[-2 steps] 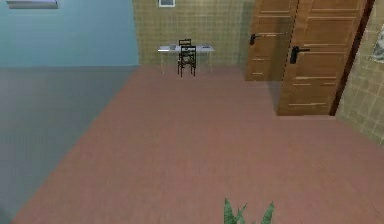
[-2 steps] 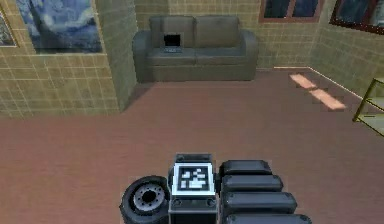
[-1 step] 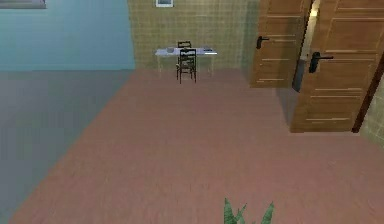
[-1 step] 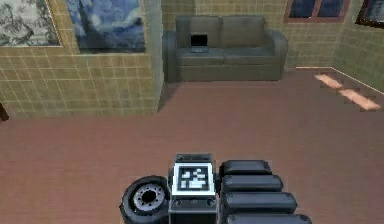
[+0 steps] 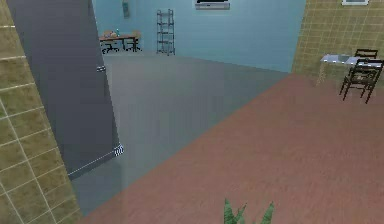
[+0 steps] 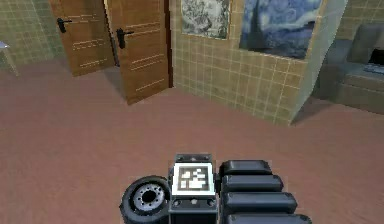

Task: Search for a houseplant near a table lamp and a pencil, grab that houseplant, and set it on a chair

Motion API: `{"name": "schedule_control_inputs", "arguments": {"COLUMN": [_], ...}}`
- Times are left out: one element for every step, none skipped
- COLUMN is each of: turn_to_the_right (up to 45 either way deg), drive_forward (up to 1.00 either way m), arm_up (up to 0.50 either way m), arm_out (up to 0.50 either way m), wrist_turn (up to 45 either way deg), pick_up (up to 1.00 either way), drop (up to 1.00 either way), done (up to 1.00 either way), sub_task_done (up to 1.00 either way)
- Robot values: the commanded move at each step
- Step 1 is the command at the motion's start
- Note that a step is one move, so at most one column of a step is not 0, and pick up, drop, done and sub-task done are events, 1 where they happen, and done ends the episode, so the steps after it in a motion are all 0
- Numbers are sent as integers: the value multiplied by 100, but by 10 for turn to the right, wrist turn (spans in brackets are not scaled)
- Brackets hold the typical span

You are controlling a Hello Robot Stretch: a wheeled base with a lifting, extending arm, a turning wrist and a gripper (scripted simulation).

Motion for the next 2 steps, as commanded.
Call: {"name": "schedule_control_inputs", "arguments": {"turn_to_the_right": [0, -90], "drive_forward": [40, 0], "arm_up": [0, 0], "arm_out": [0, 0], "wrist_turn": [0, 0], "pick_up": [0, 0], "drop": [0, 0], "done": [0, 0], "sub_task_done": [0, 0]}}
